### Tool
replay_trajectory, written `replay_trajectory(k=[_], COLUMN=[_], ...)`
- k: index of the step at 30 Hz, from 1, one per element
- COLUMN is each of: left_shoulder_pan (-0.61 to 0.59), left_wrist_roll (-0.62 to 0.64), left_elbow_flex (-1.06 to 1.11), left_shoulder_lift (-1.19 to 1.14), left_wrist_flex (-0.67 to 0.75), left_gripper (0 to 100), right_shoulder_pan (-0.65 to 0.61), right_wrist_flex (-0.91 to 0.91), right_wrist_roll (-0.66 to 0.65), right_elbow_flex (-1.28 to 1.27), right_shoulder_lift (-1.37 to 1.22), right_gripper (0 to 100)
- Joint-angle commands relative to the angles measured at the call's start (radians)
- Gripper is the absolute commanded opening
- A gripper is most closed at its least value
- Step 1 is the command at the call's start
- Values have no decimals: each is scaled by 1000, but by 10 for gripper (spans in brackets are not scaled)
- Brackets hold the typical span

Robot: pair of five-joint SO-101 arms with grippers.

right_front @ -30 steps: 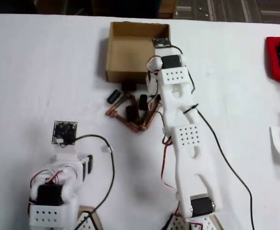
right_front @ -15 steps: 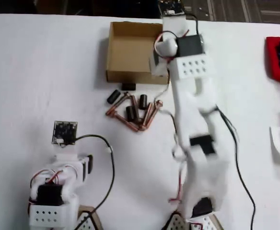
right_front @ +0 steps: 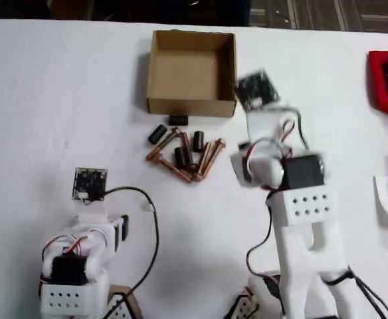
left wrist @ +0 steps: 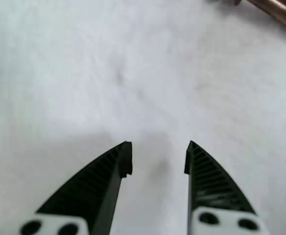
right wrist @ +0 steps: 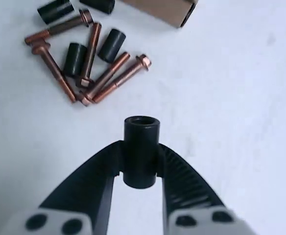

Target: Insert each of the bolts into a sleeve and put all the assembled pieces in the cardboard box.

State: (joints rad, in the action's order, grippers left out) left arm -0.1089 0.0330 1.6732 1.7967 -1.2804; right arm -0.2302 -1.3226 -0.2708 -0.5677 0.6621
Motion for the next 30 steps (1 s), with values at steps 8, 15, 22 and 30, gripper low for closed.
replay_trajectory(k=[8, 15, 22, 30], left_shoulder_pan=[-221, -354, -198, -37], left_wrist_roll=[-20, -198, -209, -115], left_elbow_flex=[-4, -177, -519, -1330], left_shoulder_lift=[28, 25, -261, -1435], left_wrist_flex=[330, 528, 532, -104], left_gripper=[199, 196, 199, 199], right_shoulder_pan=[13, 15, 15, 15], right_wrist_flex=[140, 136, 139, 139], right_wrist_roll=[-15, -14, -17, -11], right_elbow_flex=[-167, -170, -170, -170], right_shoulder_lift=[84, 88, 91, 91], right_gripper=[20, 20, 20, 20])
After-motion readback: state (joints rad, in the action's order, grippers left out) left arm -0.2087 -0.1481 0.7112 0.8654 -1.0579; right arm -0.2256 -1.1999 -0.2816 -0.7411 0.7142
